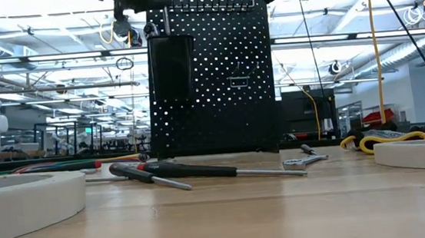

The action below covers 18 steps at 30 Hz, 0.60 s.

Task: Hang tools onto peg board
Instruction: Put the magnet pick up tool into the peg board, then put the wrench into the peg board

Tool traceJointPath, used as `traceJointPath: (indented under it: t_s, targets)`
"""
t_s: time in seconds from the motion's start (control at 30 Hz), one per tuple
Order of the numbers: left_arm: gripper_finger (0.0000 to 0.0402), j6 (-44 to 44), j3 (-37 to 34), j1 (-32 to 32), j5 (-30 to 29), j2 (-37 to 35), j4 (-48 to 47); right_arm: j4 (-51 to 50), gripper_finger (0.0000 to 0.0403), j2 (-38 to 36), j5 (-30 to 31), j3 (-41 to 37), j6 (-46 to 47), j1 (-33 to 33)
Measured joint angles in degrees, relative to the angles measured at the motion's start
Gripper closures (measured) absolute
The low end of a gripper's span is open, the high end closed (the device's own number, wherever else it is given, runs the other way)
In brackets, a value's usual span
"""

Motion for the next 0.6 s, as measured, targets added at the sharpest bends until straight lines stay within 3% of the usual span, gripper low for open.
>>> traceJointPath:
  t_s: [0.27,0.6]
  targets:
    - [0.0327,-1.10,0.00,-0.10,0.04,1.12,-0.06,-0.06,0.0259,0.00,-0.05,0.00,-1.05,-0.28]
    - [0.0300,-5.86,0.00,-0.10,-2.26,-0.68,0.24,-2.04,0.0259,0.00,-0.02,0.00,-0.94,-1.09]
